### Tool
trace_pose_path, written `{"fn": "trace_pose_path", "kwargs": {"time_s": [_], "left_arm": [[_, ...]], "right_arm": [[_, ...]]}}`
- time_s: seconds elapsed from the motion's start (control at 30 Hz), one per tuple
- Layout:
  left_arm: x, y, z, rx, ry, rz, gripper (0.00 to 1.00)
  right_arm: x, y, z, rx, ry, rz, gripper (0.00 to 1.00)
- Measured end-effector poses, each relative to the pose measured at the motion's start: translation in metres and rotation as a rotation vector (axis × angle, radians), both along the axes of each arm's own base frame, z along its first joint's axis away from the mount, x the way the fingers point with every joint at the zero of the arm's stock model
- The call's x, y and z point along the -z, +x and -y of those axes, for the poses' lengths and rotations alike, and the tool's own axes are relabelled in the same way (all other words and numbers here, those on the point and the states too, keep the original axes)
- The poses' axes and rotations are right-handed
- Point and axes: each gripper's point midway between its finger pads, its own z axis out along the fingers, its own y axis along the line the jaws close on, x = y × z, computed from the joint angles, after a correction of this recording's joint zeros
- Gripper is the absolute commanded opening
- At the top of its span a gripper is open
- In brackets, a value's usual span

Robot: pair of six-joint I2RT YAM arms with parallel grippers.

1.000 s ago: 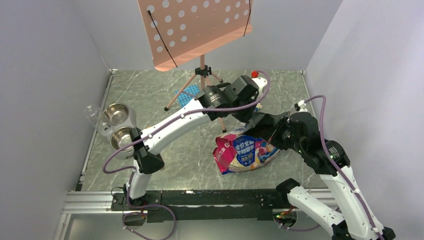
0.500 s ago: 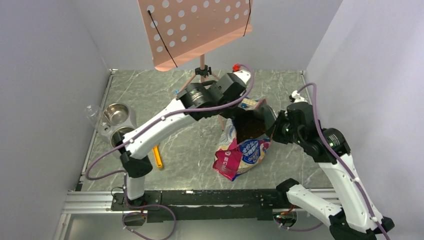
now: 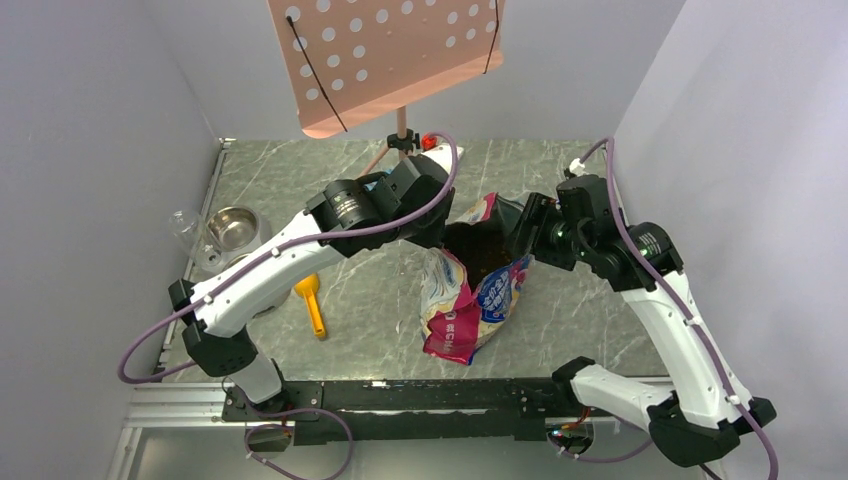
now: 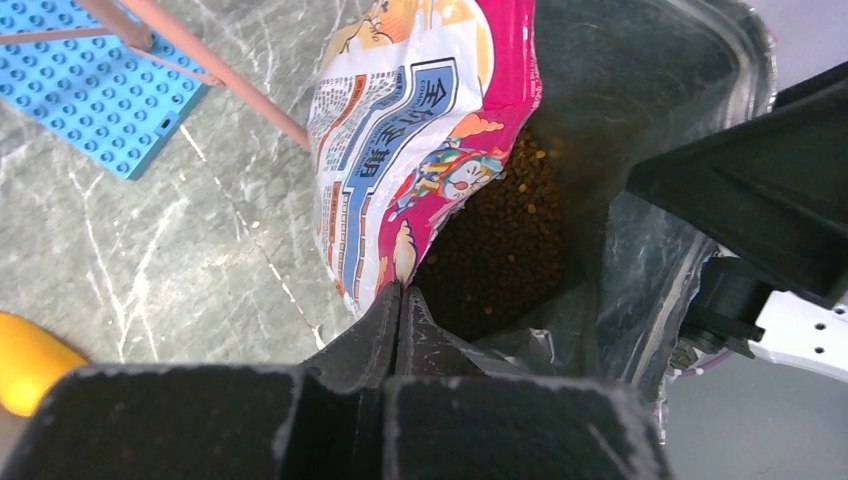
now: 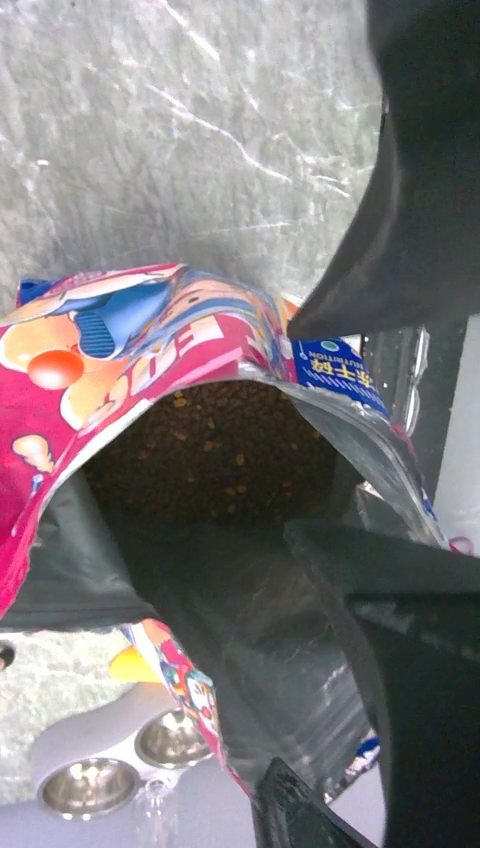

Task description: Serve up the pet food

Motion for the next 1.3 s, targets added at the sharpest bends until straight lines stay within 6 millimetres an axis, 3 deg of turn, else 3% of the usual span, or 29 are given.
{"fn": "trace_pose_path", "kwargs": {"time_s": [0.13, 0.4, 0.67, 0.7, 0.77, 0.8, 0.93, 1.1, 1.3], "left_arm": [[-0.001, -0.001, 0.006, 0.016, -0.020, -0.008, 0.00], [-0.001, -0.002, 0.008, 0.034, -0.021, -0.007, 0.00], [-0.002, -0.002, 0.011, 0.052, -0.018, -0.003, 0.00], [-0.002, -0.002, 0.012, 0.057, -0.017, -0.002, 0.00], [-0.002, -0.002, 0.013, 0.064, -0.016, -0.001, 0.00], [-0.002, -0.002, 0.013, 0.068, -0.016, -0.002, 0.00], [-0.004, -0.002, 0.016, 0.083, -0.031, -0.005, 0.00], [-0.009, -0.005, 0.025, 0.134, -0.077, -0.021, 0.02], [-0.023, -0.013, 0.055, 0.247, -0.157, -0.044, 0.36]], "right_arm": [[0.004, 0.003, 0.004, 0.064, -0.014, -0.047, 0.79], [0.025, 0.015, 0.023, 0.206, -0.137, -0.144, 0.61], [0.036, 0.011, 0.031, 0.291, -0.170, -0.184, 0.33], [0.038, 0.012, 0.030, 0.299, -0.172, -0.192, 0.27], [0.042, 0.014, 0.026, 0.309, -0.175, -0.208, 0.02], [0.043, 0.014, 0.025, 0.308, -0.176, -0.210, 0.00], [0.044, 0.014, 0.025, 0.306, -0.183, -0.210, 0.00], [0.030, 0.012, 0.046, 0.293, -0.260, -0.212, 0.00], [-0.018, 0.046, 0.095, 0.302, -0.345, -0.131, 0.00]]}}
